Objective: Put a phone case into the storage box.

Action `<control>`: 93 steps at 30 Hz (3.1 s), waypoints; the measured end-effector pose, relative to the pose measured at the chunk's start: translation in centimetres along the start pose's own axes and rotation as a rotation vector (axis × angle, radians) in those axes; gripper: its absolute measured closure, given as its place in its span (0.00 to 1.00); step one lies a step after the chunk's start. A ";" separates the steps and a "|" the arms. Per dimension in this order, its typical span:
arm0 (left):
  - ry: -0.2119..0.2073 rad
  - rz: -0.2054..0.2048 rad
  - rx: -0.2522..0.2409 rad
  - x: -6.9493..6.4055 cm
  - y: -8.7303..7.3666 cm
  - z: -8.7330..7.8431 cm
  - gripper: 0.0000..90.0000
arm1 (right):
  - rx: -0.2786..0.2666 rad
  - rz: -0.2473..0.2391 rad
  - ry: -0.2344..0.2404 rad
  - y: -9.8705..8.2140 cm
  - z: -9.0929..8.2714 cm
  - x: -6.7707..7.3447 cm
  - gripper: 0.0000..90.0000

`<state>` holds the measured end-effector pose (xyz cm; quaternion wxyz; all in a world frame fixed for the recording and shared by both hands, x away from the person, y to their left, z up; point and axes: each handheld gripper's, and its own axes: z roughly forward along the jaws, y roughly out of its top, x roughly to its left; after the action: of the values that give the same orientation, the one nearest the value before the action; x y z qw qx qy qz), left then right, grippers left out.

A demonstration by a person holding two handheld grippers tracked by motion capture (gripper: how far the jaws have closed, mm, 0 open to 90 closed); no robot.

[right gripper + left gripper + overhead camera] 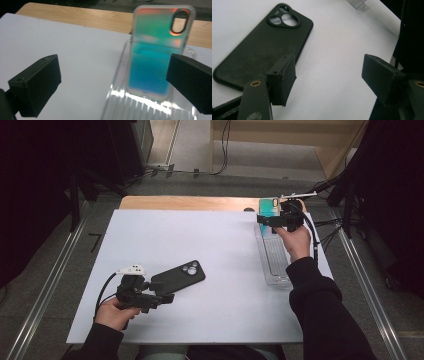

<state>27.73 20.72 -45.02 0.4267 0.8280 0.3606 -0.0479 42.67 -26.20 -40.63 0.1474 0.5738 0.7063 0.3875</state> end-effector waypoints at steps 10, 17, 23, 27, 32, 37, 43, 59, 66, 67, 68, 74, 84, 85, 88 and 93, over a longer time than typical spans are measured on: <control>-0.005 0.024 0.007 0.0 0.4 0.0 0.30 | 0.023 -0.028 0.125 -1.7 -1.3 2.2 0.00; -0.011 0.027 0.051 0.3 0.7 0.6 0.27 | 0.011 -0.042 0.167 -3.2 -2.2 3.0 0.04; -0.014 0.042 0.052 0.3 1.1 0.7 0.27 | 0.021 -0.070 0.198 -4.2 -2.7 3.7 0.05; -0.021 0.049 0.061 0.4 1.2 0.7 0.27 | 0.033 -0.089 0.231 -4.8 -3.0 4.3 0.05; -0.033 0.046 0.048 0.3 1.3 0.5 0.27 | 0.040 -0.135 0.268 -5.8 -3.4 5.2 0.05; -0.036 0.047 0.037 0.4 1.2 0.3 0.27 | 0.042 -0.163 0.301 -6.6 -4.0 6.0 0.05; -0.051 0.043 0.027 0.5 1.2 0.1 0.27 | 0.049 -0.188 0.348 -8.0 -4.6 6.7 0.13; -0.079 0.013 -0.010 0.7 1.2 -0.2 0.27 | 0.095 -0.265 0.441 -11.4 -5.0 7.9 0.13; -0.065 0.036 0.003 0.5 1.2 0.0 0.27 | 0.117 -0.295 0.457 -12.9 -5.6 7.7 0.13; -0.066 0.040 0.005 0.5 1.2 0.0 0.27 | 0.120 -0.297 0.459 -13.2 -5.7 7.6 0.13; -0.066 0.040 0.004 0.5 1.2 0.0 0.27 | 0.126 -0.296 0.459 -13.4 -5.8 7.6 0.13; -0.093 0.038 0.004 0.4 1.2 0.1 0.27 | 0.143 -0.303 0.453 -14.7 -6.2 7.2 0.13; -0.108 0.051 0.017 0.1 1.2 0.4 0.27 | 0.170 -0.327 0.444 -16.7 -6.7 6.1 0.13; -0.112 0.049 0.016 0.2 1.2 0.4 0.27 | 0.171 -0.326 0.446 -16.9 -6.8 6.0 0.13; -0.116 0.046 0.007 0.1 1.3 0.4 0.27 | 0.177 -0.323 0.448 -17.2 -6.7 5.8 0.13; -0.116 0.046 0.012 0.0 1.4 0.5 0.27 | 0.184 -0.323 0.448 -17.4 -6.7 5.7 0.13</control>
<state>28.77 19.85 -44.40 0.4428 0.8344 0.3160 -0.0881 24.47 -24.17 -47.40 -0.0051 0.3649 0.8357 0.4105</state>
